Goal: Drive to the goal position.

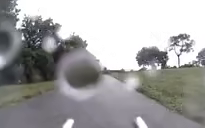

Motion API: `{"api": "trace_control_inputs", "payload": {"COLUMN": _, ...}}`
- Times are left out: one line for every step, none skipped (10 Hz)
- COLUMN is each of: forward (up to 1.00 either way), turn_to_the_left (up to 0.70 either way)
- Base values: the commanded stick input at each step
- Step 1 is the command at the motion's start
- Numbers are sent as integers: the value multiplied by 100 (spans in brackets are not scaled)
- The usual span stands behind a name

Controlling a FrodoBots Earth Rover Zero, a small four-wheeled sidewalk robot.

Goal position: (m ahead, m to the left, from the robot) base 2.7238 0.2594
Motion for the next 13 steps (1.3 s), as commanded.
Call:
{"api": "trace_control_inputs", "payload": {"forward": 70, "turn_to_the_left": 0}}
{"api": "trace_control_inputs", "payload": {"forward": 70, "turn_to_the_left": 0}}
{"api": "trace_control_inputs", "payload": {"forward": 70, "turn_to_the_left": 0}}
{"api": "trace_control_inputs", "payload": {"forward": 70, "turn_to_the_left": 0}}
{"api": "trace_control_inputs", "payload": {"forward": 70, "turn_to_the_left": 0}}
{"api": "trace_control_inputs", "payload": {"forward": 70, "turn_to_the_left": 0}}
{"api": "trace_control_inputs", "payload": {"forward": 70, "turn_to_the_left": 0}}
{"api": "trace_control_inputs", "payload": {"forward": 70, "turn_to_the_left": 0}}
{"api": "trace_control_inputs", "payload": {"forward": 70, "turn_to_the_left": 0}}
{"api": "trace_control_inputs", "payload": {"forward": 70, "turn_to_the_left": 0}}
{"api": "trace_control_inputs", "payload": {"forward": 70, "turn_to_the_left": 0}}
{"api": "trace_control_inputs", "payload": {"forward": 70, "turn_to_the_left": 0}}
{"api": "trace_control_inputs", "payload": {"forward": 70, "turn_to_the_left": 0}}
